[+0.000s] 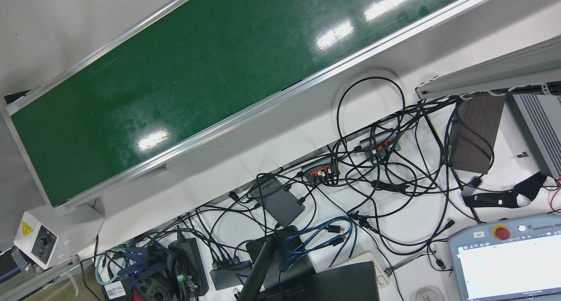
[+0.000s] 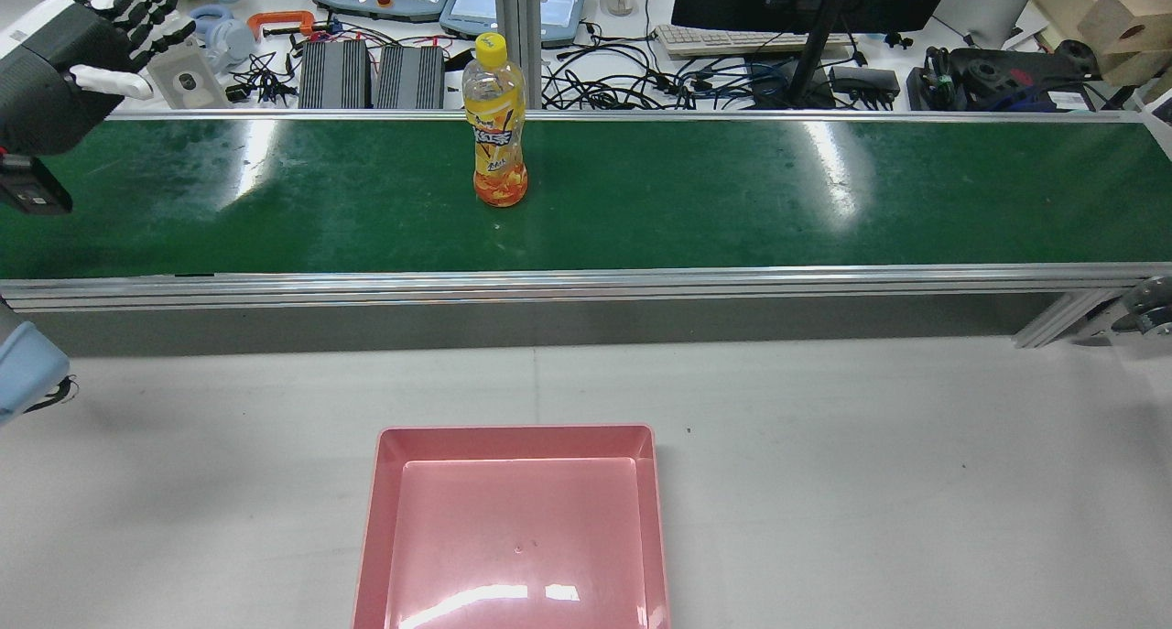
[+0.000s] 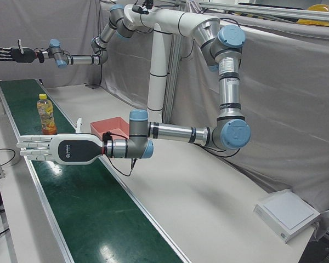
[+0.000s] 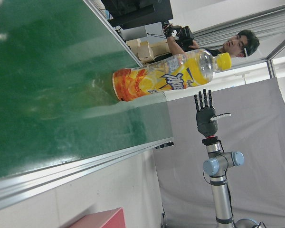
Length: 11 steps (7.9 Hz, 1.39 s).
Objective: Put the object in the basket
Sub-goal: 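Reach the left hand forward toward the orange bottle on the belt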
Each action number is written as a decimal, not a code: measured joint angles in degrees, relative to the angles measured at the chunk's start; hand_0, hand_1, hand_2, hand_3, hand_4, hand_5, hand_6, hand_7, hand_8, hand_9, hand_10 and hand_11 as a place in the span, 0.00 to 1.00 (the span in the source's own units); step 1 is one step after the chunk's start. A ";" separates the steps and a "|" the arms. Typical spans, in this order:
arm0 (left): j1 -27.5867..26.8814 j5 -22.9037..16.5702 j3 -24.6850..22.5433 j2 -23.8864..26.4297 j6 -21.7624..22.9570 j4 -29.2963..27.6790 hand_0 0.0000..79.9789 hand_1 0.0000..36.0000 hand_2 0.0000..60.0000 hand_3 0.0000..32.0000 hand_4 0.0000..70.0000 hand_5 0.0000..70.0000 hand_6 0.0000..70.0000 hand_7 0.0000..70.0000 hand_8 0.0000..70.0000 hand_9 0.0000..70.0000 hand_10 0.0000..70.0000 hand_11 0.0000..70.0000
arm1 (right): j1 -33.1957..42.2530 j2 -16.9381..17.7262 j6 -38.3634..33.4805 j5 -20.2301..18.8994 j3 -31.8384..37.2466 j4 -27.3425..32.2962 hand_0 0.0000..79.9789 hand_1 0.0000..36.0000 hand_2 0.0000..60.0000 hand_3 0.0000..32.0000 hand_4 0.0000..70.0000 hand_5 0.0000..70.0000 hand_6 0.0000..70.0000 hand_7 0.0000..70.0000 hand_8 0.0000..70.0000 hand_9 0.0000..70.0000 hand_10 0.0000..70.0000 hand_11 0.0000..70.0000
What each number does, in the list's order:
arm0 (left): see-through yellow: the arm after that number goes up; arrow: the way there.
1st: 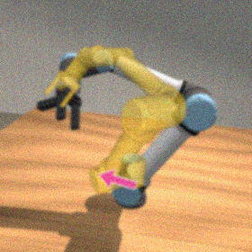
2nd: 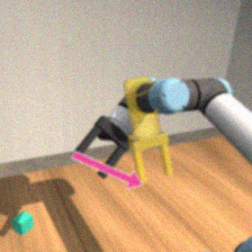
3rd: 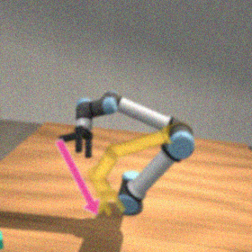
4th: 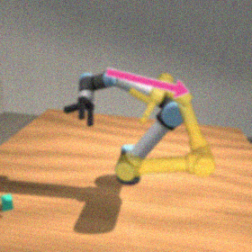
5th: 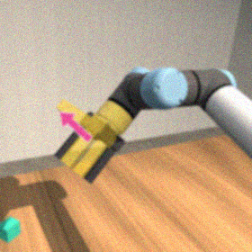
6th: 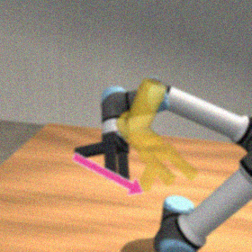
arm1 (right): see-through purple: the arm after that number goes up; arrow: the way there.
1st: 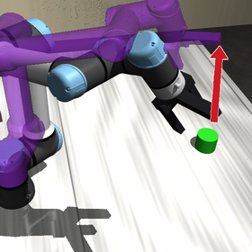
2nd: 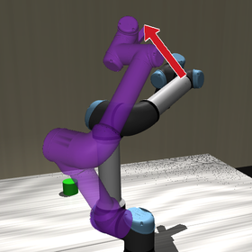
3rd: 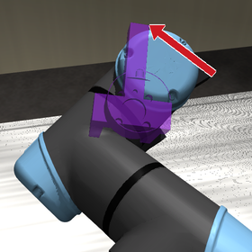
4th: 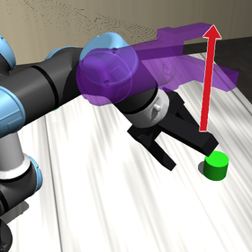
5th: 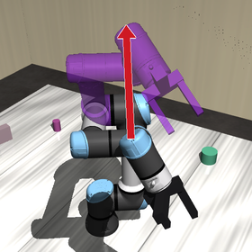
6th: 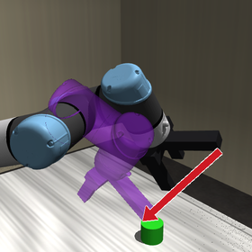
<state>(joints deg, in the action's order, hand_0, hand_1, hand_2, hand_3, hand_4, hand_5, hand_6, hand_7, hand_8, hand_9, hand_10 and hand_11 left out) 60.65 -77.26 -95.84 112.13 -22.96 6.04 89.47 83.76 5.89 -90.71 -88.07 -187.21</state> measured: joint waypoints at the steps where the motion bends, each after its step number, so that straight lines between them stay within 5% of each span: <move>1: -3.15 3.61 -0.90 0.02 -0.16 1.82 0.58 0.12 0.00 0.00 0.00 0.00 0.00 0.00 0.00 0.00 0.07 0.12 | 0.00 0.00 0.00 0.00 0.00 0.00 0.00 0.00 0.00 0.00 0.00 0.00 0.00 0.00 0.00 0.00 0.00 0.00; 6: -6.34 7.65 -3.25 3.91 -1.93 11.37 0.58 0.13 0.00 0.00 0.00 0.00 0.00 0.00 0.00 0.00 0.07 0.12 | 0.00 0.00 0.00 0.00 0.00 0.00 0.00 0.00 0.00 0.00 0.00 0.00 0.00 0.00 0.00 0.00 0.00 0.00; 9: -6.91 8.77 -2.36 6.88 -2.99 12.21 0.57 0.15 0.00 0.00 0.00 0.00 0.00 0.00 0.00 0.00 0.07 0.11 | 0.00 0.00 0.00 0.00 0.00 0.00 0.00 0.00 0.00 0.00 0.00 0.00 0.00 0.00 0.00 0.00 0.00 0.00; 11: -10.36 13.96 -1.41 7.66 -2.92 11.33 0.57 0.15 0.00 0.00 0.00 0.00 0.00 0.00 0.00 0.00 0.06 0.10 | 0.00 0.00 0.00 0.00 0.00 0.00 0.00 0.00 0.00 0.00 0.00 0.00 0.00 0.00 0.00 0.00 0.00 0.00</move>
<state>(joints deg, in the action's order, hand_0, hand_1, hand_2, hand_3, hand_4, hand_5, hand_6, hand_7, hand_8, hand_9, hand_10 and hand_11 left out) 50.29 -63.30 -97.25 119.79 -25.88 17.38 89.47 83.76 5.89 -90.70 -88.07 -187.21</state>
